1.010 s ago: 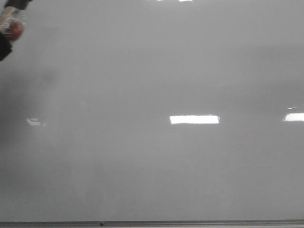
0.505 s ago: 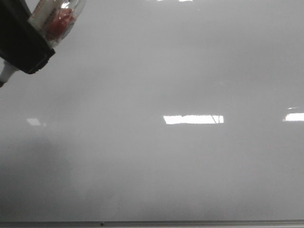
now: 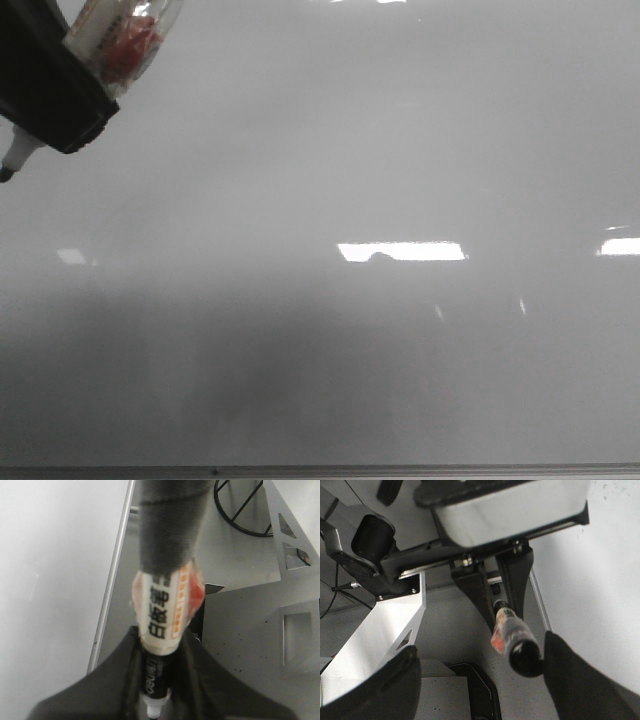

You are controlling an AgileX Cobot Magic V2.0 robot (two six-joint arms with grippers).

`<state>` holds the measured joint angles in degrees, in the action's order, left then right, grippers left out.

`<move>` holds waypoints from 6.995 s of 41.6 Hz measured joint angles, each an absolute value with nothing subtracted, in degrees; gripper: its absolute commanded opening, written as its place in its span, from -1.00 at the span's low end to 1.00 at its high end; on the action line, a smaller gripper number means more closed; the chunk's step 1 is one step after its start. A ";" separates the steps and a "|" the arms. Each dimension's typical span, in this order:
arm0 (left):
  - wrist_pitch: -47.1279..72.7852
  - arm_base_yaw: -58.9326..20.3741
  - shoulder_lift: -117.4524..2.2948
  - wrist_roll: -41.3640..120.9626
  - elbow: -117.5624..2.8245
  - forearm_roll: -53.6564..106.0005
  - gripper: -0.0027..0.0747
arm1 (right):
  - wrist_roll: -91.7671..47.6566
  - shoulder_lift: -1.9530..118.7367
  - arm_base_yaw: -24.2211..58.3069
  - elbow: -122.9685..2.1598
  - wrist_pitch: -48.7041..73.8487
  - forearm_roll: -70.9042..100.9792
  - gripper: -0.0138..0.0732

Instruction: Write number 9 on whiteboard

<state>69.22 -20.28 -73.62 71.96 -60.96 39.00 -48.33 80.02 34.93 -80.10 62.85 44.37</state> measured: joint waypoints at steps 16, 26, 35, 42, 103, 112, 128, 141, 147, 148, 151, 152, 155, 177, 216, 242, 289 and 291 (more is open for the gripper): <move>67.64 -20.28 -73.62 71.96 -60.96 39.22 -0.98 | -48.68 90.11 35.55 -85.06 65.14 44.37 0.21; 67.42 -20.28 -73.62 71.96 -60.96 39.34 -0.74 | -48.68 91.83 35.55 -85.06 65.26 44.37 -0.54; 64.66 -20.28 -73.62 71.22 -60.96 39.56 0.51 | -48.92 91.83 35.55 -85.19 63.78 43.97 -0.82; 62.22 -20.28 -73.27 69.52 -61.73 39.66 0.34 | -48.60 91.83 29.68 -85.19 65.39 44.18 -0.82; 43.09 -0.70 -38.86 64.31 -33.81 52.08 -0.98 | -57.57 96.85 19.86 -66.76 33.01 64.20 -0.82; 43.09 -0.70 -38.86 64.31 -33.81 52.08 -0.98 | -57.57 92.21 17.21 -67.76 31.13 63.81 -0.82; 43.29 -0.70 -38.86 64.31 -33.81 52.08 -0.98 | -57.57 97.29 20.25 -63.81 32.89 61.49 -0.82; 43.51 -0.70 -38.86 64.31 -33.76 52.34 -0.98 | -58.89 98.08 21.72 -60.71 35.50 59.02 -0.82; 47.02 -0.70 -38.99 65.97 -34.18 52.81 -0.76 | -65.20 90.41 21.63 -61.37 42.74 58.90 -0.82; 47.86 -0.70 -39.28 66.24 -34.54 52.81 -0.67 | -66.57 89.80 21.63 -61.60 43.87 58.80 -0.82; 50.31 -0.99 -41.34 67.09 -36.73 52.81 -0.26 | -71.40 87.25 21.63 -63.19 47.68 58.62 -0.82; 50.98 -1.27 -42.23 67.40 -37.48 52.70 -0.07 | -73.25 86.64 21.63 -63.83 49.19 58.52 -0.82; 51.47 -3.50 -46.45 68.89 -40.40 52.06 0.34 | -77.09 85.66 22.40 -65.37 52.25 57.77 -0.82; 46.92 -31.18 -66.06 62.89 -51.03 32.08 -0.51 | -79.63 85.56 35.55 -69.79 53.44 47.71 -0.82; 32.16 -2.49 -66.68 42.48 -47.98 30.98 -0.98 | -57.86 37.47 19.71 -31.13 37.59 49.57 -0.66; 13.68 0.37 -85.66 40.75 -44.91 39.80 -0.56 | -57.68 18.91 19.60 -19.42 31.47 51.28 -0.84; 18.65 0.37 -21.91 40.59 -26.43 37.42 -0.98 | -57.68 18.91 19.60 -19.19 31.21 51.38 -0.84; 18.65 0.37 -21.91 40.59 -26.43 37.42 -0.98 | -57.68 18.91 19.60 -19.19 31.21 51.38 -0.84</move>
<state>18.65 0.37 -21.91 40.59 -26.43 37.42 -57.68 18.91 19.60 -19.19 31.21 51.38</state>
